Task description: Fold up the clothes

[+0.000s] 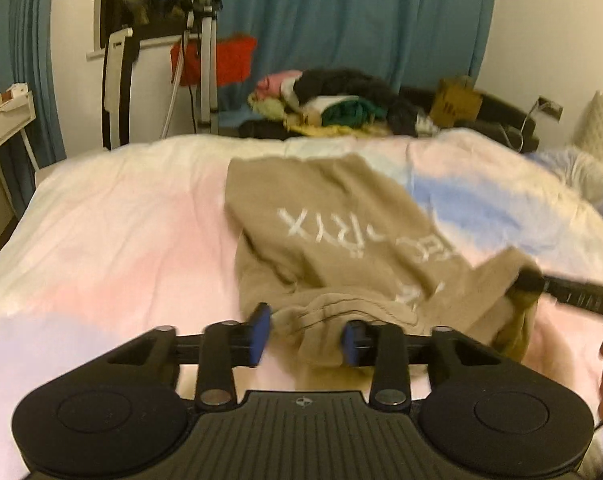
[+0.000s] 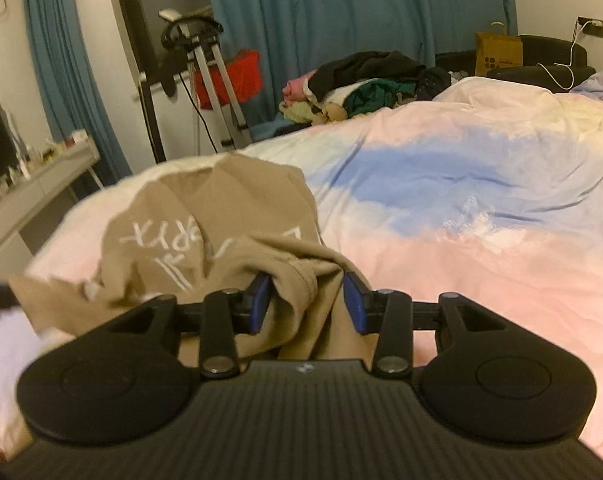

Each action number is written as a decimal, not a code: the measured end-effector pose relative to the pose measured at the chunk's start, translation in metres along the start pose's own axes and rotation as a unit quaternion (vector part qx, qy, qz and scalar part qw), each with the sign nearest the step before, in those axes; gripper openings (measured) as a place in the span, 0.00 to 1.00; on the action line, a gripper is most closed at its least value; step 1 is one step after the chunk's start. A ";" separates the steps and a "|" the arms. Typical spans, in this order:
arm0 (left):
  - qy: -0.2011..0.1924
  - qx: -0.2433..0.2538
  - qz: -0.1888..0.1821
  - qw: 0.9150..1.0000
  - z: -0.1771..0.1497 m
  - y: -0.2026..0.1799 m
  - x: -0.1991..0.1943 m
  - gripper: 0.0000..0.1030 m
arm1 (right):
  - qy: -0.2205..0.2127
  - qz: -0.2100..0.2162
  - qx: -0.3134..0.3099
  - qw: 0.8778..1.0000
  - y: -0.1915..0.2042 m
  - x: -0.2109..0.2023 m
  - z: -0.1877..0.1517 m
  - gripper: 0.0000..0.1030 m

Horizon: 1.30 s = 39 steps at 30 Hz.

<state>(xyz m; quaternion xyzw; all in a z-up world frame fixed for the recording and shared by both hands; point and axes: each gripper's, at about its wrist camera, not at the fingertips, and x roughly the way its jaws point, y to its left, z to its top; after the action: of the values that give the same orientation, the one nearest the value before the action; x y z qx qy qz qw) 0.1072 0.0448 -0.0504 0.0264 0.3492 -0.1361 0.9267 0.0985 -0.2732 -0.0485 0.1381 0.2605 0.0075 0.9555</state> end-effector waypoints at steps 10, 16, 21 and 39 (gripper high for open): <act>0.004 -0.002 0.014 1.000 -0.043 -0.014 -0.035 0.75 | 0.005 0.011 0.006 1.000 0.003 0.010 0.006 0.42; -0.020 0.111 -0.007 0.994 -0.056 -0.064 -0.033 0.83 | 0.039 0.017 0.024 0.999 -0.001 0.012 0.003 0.42; -0.026 0.196 0.055 0.979 -0.064 -0.106 0.002 0.85 | 0.045 0.006 0.025 0.999 -0.003 0.012 0.000 0.42; -0.073 0.358 0.202 0.909 -0.089 -0.155 0.045 0.89 | 0.049 -0.015 -0.004 0.999 0.008 0.035 -0.009 0.42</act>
<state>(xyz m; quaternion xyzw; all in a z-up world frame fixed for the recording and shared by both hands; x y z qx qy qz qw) 0.0406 -0.1023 -0.1394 0.4160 0.1955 -0.0631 0.8858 0.1245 -0.2598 -0.0709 0.1299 0.3088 0.0007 0.9422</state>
